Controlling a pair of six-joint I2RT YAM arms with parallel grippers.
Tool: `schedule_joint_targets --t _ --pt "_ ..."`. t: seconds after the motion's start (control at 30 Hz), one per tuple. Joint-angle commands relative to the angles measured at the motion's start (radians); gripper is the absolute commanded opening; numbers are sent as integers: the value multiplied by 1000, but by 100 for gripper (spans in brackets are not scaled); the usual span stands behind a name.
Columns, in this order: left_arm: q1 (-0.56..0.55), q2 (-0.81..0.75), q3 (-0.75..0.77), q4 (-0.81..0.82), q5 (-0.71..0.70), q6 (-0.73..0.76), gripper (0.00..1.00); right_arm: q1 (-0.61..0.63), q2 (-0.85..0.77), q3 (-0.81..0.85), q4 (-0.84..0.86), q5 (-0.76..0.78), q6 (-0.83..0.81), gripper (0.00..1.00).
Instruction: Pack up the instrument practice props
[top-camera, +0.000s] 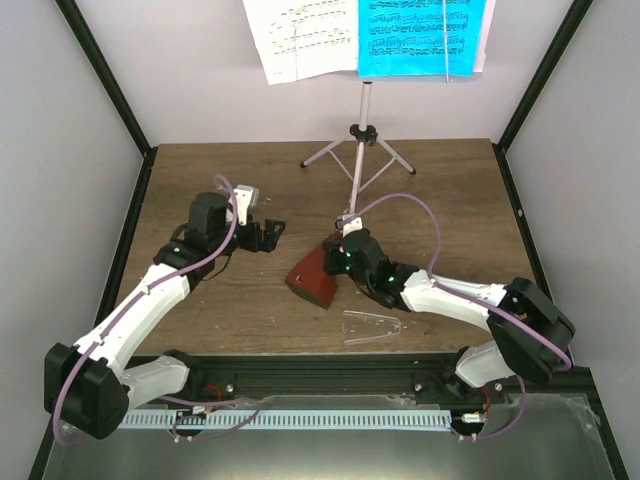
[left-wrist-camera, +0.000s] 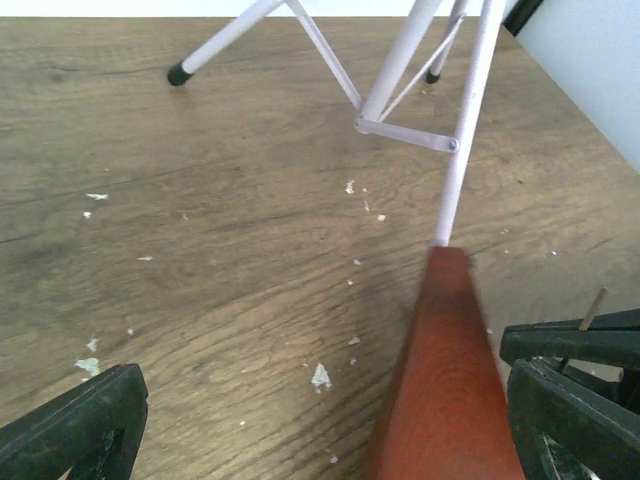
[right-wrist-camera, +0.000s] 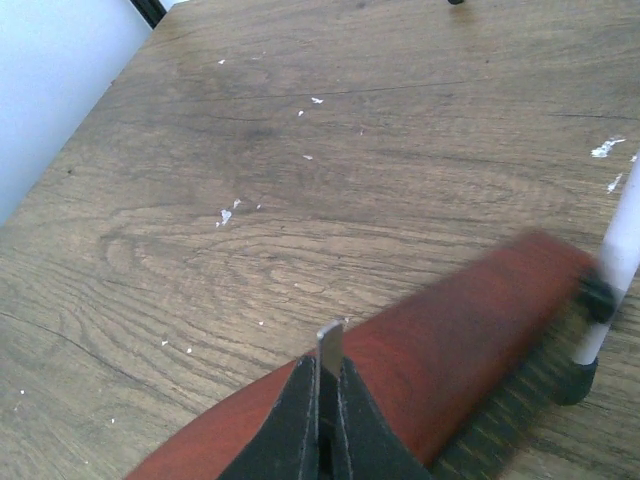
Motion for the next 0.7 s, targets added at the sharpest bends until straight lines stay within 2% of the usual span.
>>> schedule_joint_targets --t 0.0,0.27,0.67 --pt "-4 27 28 -2 87 -14 99 35 -17 35 107 24 53 1" --pt "-4 101 50 -23 178 -5 97 86 -32 6 76 49 92 1" --pt "-13 180 64 -56 223 -44 95 118 30 51 71 50 102 1"
